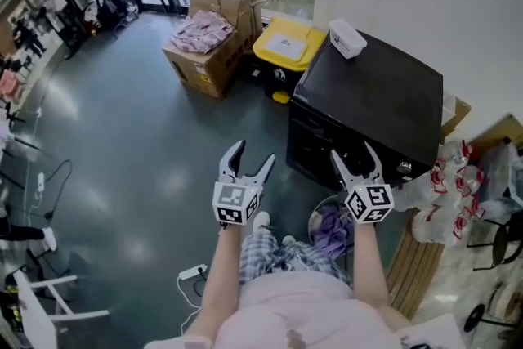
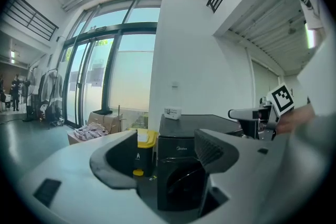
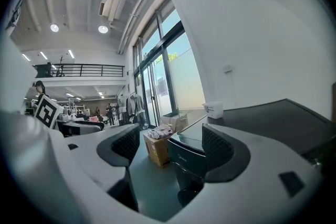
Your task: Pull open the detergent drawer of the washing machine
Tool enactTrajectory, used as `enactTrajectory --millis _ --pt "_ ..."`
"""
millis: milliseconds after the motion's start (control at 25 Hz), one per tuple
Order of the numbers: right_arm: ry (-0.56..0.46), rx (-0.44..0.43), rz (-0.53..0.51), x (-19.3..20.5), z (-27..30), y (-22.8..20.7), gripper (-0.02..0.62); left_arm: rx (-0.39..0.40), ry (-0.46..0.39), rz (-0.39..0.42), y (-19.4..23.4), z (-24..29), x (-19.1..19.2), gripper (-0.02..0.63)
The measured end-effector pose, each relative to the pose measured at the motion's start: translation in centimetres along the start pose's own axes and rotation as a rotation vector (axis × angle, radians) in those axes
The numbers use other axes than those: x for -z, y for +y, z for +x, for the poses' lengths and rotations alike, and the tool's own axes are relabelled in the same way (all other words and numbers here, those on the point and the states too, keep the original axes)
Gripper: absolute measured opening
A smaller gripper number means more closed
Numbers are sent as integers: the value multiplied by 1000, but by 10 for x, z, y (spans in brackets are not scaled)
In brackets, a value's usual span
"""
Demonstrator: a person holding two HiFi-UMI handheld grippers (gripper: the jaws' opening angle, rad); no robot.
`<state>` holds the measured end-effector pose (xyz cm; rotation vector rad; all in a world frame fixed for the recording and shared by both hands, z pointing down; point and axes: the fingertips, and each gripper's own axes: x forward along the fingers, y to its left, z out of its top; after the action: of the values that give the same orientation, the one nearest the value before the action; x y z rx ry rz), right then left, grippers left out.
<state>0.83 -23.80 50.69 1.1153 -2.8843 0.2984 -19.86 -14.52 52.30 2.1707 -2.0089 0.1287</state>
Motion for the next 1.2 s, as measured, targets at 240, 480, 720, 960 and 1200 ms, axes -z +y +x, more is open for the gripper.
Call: enactTrajectory --millis 240,480,720,960,1200 --pt "-2 97 10 -10 35 -15 370 97 18 30 26 57 -15 328" --pt "-30 181 24 -20 70 -20 370 217 26 66 40 110 -31 328" --pt "-59 280 41 -17 79 -28 370 339 38 96 36 148 -32 328" --pt "-63 343 57 -17 76 -36 369 410 51 107 28 173 -36 328" --pt "-32 360 63 -15 76 -52 367 438 85 106 18 192 -29 328"
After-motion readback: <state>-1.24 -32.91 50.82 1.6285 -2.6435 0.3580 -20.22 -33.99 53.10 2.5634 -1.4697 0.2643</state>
